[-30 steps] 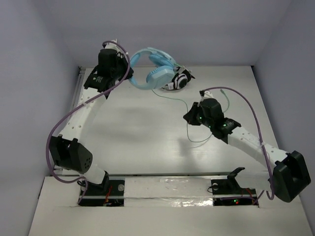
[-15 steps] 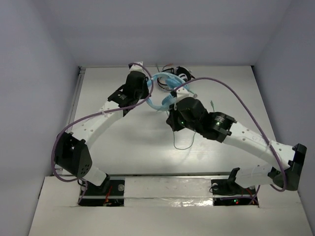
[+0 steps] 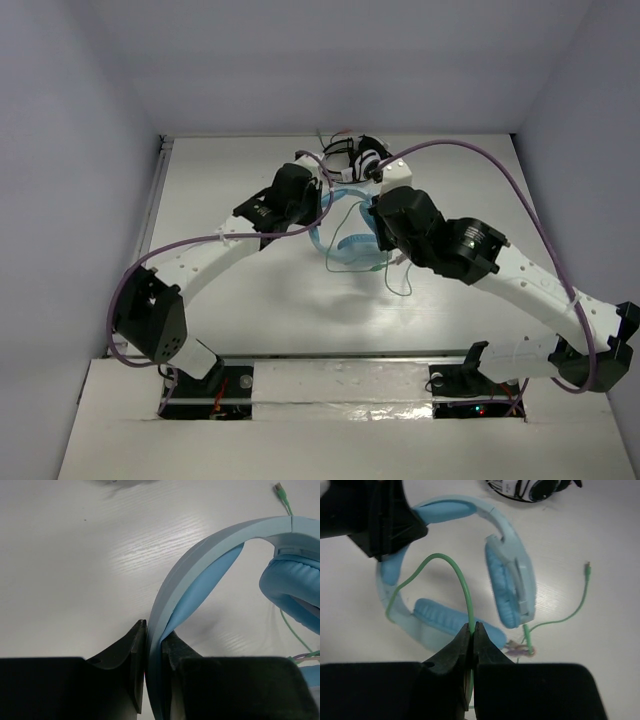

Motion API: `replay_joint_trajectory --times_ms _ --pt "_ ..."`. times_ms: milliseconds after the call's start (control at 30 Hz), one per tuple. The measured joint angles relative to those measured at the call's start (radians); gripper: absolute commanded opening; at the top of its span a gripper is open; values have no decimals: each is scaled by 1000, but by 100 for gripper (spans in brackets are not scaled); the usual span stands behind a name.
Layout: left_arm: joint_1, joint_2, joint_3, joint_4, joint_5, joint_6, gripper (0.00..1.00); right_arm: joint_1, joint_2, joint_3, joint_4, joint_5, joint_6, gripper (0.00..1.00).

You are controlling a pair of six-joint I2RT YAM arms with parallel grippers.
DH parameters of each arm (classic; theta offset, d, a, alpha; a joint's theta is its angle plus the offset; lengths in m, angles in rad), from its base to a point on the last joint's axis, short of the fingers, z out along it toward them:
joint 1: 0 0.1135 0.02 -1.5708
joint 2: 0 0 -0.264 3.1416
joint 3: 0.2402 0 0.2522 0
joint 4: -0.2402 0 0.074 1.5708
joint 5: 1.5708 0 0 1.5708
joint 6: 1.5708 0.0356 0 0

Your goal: Wrap the headphones

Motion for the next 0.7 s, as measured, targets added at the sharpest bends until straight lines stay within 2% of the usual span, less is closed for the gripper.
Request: replay_joint_trajectory --times_ms 333,700 --pt "0 -39 14 -122 126 140 0 -59 -31 3 -13 126 -73 0" --pt "-2 -71 14 -160 305 222 0 -134 -45 -43 89 119 -124 0"
